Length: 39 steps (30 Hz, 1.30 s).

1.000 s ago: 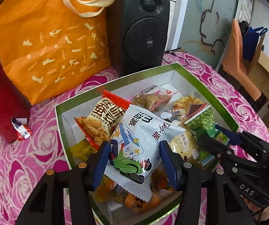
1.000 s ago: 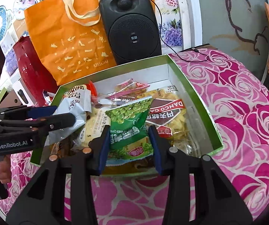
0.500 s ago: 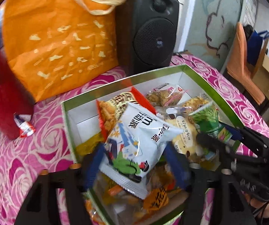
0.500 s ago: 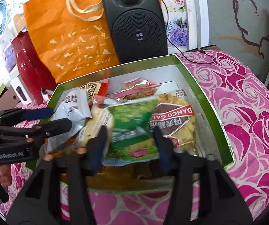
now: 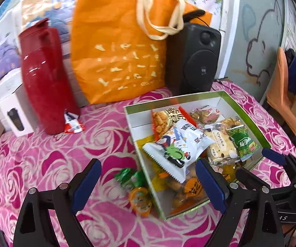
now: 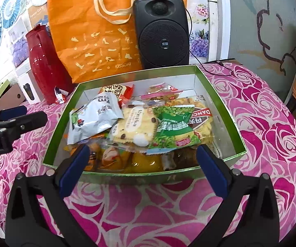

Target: Organize snacks

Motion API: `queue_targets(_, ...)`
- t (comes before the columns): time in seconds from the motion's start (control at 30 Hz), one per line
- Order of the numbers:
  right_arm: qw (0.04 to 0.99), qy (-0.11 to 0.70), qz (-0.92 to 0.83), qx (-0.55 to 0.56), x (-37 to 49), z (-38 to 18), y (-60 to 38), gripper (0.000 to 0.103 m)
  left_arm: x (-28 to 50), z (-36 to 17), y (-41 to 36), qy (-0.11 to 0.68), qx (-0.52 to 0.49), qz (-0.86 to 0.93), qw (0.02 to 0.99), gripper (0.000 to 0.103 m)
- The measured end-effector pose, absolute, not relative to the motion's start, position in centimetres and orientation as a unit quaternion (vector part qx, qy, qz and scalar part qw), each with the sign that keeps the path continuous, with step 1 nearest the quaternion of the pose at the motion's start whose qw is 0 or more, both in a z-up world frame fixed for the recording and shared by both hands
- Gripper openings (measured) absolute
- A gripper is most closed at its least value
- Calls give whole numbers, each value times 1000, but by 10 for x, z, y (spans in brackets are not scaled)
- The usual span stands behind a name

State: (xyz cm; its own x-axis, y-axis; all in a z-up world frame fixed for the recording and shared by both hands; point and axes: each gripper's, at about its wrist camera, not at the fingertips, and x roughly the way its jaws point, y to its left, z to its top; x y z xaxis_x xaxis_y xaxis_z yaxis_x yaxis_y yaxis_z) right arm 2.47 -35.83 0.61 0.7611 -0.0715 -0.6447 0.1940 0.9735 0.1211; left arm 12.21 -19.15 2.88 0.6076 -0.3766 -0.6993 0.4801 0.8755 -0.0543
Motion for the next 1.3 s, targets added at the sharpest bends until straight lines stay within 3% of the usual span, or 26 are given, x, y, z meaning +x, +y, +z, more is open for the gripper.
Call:
queue_targets(0.37, 937, 339, -38, 77, 15, 19, -321, 103, 109, 32, -130, 365, 29, -218, 905, 94)
queue_targets(0.7, 932, 358, 38, 43, 25, 6, -253, 103, 116, -2, -56, 393, -15, -189, 900, 94)
queue_targets(0.8, 931, 362, 40, 25, 27, 3, -241, 95, 115, -13, -66, 400, -4, -233, 887, 92)
queue_targets(0.87, 931, 363, 41, 25, 26, 2, -240, 94, 117, -20, -78, 405, 7, -261, 876, 79)
queue_targets(0.93, 931, 363, 37, 25, 25, 2, -242, 93, 124, -31, -96, 428, 14, -298, 853, 56)
queue_targets(1.0, 930, 364, 31, 25, 23, 2, -244, 93, 131, -40, -112, 444, 19, -316, 839, 51)
queue_targets(1.17, 928, 371, 15, 34, 20, -5, -258, 93, 143, -56, -148, 463, 33, -339, 818, 51)
queue_targets(1.3, 927, 372, 10, 45, 22, -8, -266, 90, 151, -69, -166, 482, 51, -350, 801, 31)
